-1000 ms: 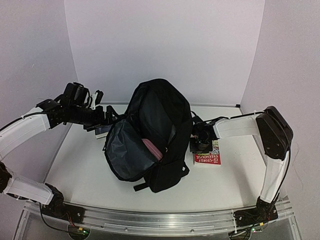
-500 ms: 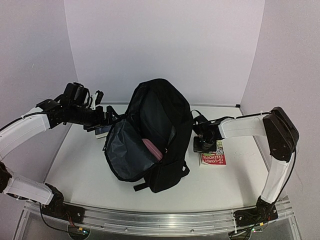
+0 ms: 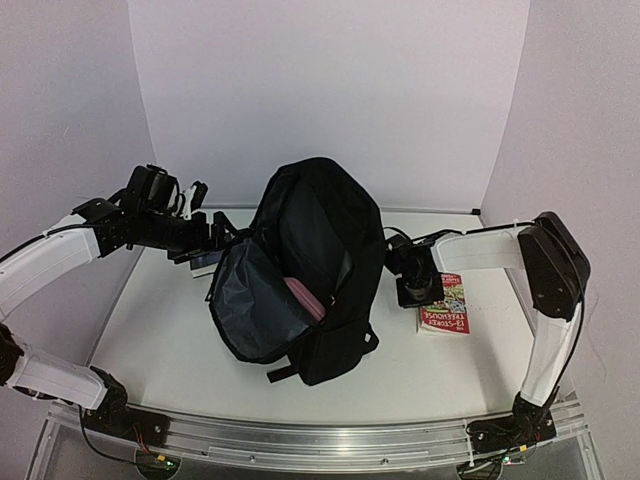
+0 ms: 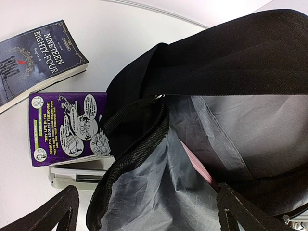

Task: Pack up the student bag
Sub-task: Move the book to the center of the board.

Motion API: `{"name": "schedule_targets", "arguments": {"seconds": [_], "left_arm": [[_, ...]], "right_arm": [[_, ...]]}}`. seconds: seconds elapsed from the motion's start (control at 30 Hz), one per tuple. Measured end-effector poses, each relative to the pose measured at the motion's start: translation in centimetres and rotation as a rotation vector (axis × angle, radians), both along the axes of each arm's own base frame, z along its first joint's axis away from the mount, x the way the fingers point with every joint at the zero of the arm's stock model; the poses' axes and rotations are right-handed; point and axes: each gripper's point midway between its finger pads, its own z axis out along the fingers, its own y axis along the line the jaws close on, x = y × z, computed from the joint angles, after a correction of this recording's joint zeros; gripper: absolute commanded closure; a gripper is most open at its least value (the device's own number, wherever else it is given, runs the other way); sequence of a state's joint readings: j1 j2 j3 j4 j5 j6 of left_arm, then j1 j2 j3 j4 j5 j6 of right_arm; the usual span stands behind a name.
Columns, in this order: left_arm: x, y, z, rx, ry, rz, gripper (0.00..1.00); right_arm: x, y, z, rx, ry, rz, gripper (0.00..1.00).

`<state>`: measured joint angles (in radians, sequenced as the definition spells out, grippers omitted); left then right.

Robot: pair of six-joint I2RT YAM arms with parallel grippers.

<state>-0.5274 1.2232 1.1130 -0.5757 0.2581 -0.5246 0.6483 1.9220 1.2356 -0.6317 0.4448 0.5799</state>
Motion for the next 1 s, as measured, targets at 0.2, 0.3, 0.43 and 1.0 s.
{"name": "schedule_targets", "arguments": {"seconds": [0.2,0.3,0.43,1.0], "left_arm": [[0.0,0.0,0.0,0.001,0.001,0.000,0.00],[0.1,0.0,0.1,-0.001,-0.001,0.000,0.00],[0.3,-0.2,0.8,-0.009,-0.017,0.000,0.00],[0.4,-0.2,0.9,-0.011,-0.019,-0.001,0.00]], "right_arm": [[-0.3,-1.3,-1.2,-0.105,0.036,-0.002,0.86],[-0.5,-2.0,-1.7,-0.152,0.049,-0.005,0.84],[-0.6,-2.8,-1.6,-0.208,0.055,-0.010,0.82],[-1.0,-5.5,-0.7,-0.420,0.087,-0.011,0.60]]}}
